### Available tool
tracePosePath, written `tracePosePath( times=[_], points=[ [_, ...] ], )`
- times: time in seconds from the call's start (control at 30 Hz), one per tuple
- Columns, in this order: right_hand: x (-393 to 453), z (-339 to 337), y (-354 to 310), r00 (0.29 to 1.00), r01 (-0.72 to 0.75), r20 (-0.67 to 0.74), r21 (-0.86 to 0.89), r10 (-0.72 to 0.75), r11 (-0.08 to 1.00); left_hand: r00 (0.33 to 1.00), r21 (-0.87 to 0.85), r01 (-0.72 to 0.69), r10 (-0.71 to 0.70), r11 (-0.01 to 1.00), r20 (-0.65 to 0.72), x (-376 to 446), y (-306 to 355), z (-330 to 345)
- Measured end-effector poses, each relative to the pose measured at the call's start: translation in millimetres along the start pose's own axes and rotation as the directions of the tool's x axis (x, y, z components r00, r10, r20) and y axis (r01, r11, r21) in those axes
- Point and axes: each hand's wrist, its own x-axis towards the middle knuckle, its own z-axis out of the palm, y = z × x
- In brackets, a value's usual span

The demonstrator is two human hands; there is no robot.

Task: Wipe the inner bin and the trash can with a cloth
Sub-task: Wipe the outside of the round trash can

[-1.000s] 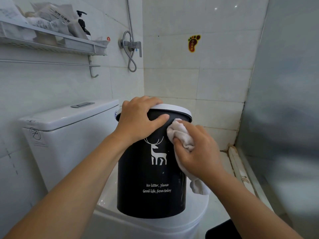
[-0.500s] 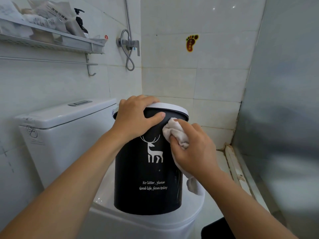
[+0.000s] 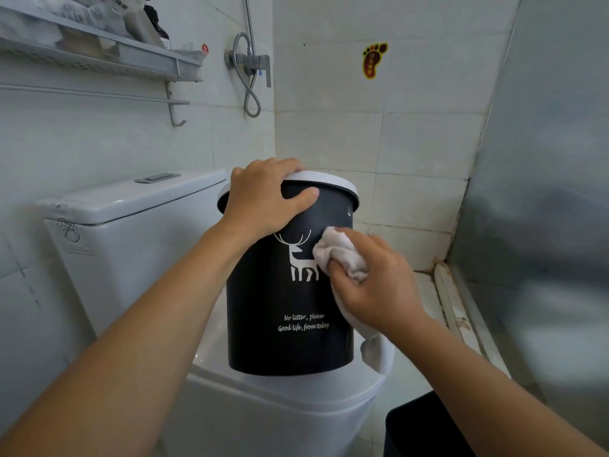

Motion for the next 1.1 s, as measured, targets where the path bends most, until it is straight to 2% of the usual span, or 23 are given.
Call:
tracePosePath(
  times=[0.07, 0.13, 0.2, 0.27, 0.43, 0.63, 0.73, 0.83, 0.9, 0.97, 1.1],
  points=[
    [-1, 2, -4, 1.0, -0.011, -0.004, 0.002, 0.011, 1.0, 1.0, 0.032, 0.01, -0.009, 0.999, -0.014, 2, -1, 2],
    [-15, 3, -8, 0.992, 0.113, 0.062, -0.002, -0.113, 0.994, 0.999, 0.021, 0.034, -0.033, 0.999, -0.025, 4, -5, 3],
    [-35, 2, -9, 0.95, 0.257, 0.176, 0.022, -0.256, 0.966, 0.998, 0.003, 0.061, -0.061, 0.998, -0.018, 6, -9, 4],
    [-43, 0, -7, 0.923, 0.313, 0.233, 0.012, -0.307, 0.95, 0.998, -0.01, 0.065, -0.065, 0.998, -0.017, 7, -11, 4],
    [-18, 2, -1, 0.99, 0.118, 0.07, 0.059, -0.122, 0.991, 0.999, -0.066, 0.042, -0.043, 0.997, -0.009, 4, -4, 1],
    [26, 3, 6, 0.993, -0.049, -0.106, 0.099, 0.059, 0.994, 1.0, -0.215, 0.026, -0.027, 0.976, -0.001, -6, -9, -10],
    [20, 4, 4, 0.998, 0.031, -0.066, 0.121, -0.023, 0.992, 0.999, -0.289, 0.038, -0.037, 0.957, 0.008, -9, -16, -14],
    [-16, 7, 4, 0.977, 0.178, 0.094, 0.112, -0.189, 0.978, 0.996, -0.313, 0.082, -0.084, 0.946, 0.006, -8, -27, -15],
    [-35, 9, 1, 0.959, 0.201, 0.175, 0.132, -0.223, 0.971, 0.993, -0.324, 0.114, -0.117, 0.939, 0.009, -7, -33, -16],
    [-32, 9, 0, 0.963, 0.207, 0.153, 0.095, -0.22, 0.974, 0.993, -0.331, 0.115, -0.116, 0.936, 0.019, -7, -35, -18],
    [5, 5, -4, 0.992, 0.125, -0.029, 0.096, -0.122, 0.988, 0.999, -0.348, 0.05, -0.042, 0.936, 0.029, -13, -29, -21]
  ],
)
